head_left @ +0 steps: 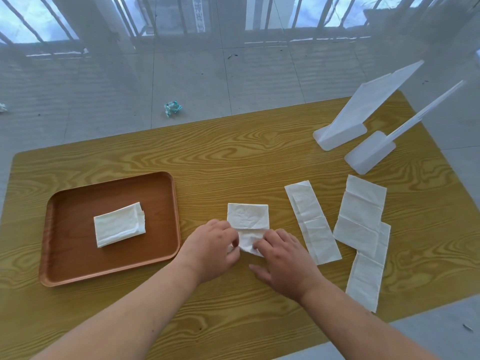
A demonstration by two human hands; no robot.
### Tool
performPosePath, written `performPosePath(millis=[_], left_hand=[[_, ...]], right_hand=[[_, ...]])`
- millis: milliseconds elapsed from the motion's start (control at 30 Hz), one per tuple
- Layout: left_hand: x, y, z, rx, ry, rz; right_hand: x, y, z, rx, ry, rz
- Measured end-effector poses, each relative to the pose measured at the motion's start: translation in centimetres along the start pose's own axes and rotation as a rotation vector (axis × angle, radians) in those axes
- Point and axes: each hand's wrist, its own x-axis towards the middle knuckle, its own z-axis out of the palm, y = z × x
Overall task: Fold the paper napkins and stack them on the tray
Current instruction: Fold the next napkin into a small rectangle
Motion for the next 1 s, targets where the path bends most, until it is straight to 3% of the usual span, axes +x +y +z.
performPosePath(millis=[167, 300, 433, 567, 667, 733, 800, 900, 1000], left_hand=[[0.6, -0.3, -0.8, -0.297, -0.007, -0.226], [1.3, -0.6, -1.7, -0.226, -0.146, -0.252], [2.5, -0.3, -2.3, -0.265, -0.007, -0.328], [2.9, 0.0, -2.1, -0.253, 0.143, -0.454], [2.6, 0.1, -1.3, 0.070, 0.198, -0.183], [2.3, 0.0, -0.8, 0.220, 0.126, 0.016], [2.3, -0.2, -0.3, 0.300, 0.061, 0.098], [2.7, -0.1, 0.1, 0.343, 0.095, 0.138], [3.5, -0.1, 0.1, 0.378, 0.171, 0.143]], right_hand=[[1.1, 0.4, -1.3, 0.111, 0.036, 0.051], [2.6, 0.9, -2.7, 0.287, 0.044, 0.166], [4.6, 1.6, -3.6, 0.392, 0.044, 0.270], [5.5, 1.9, -3.5, 0.302, 0.216, 0.393], [4.8, 1.6, -3.1, 0.202, 0.285, 0.265], [4.0, 1.4, -2.5, 0.147, 0.203, 0.129], [3.2, 1.1, -1.8, 0.102, 0.111, 0.066], [2.5, 1.0, -1.1, 0.138, 0.105, 0.083], [2.4, 0.8, -1.1, 0.325, 0.219, 0.261]])
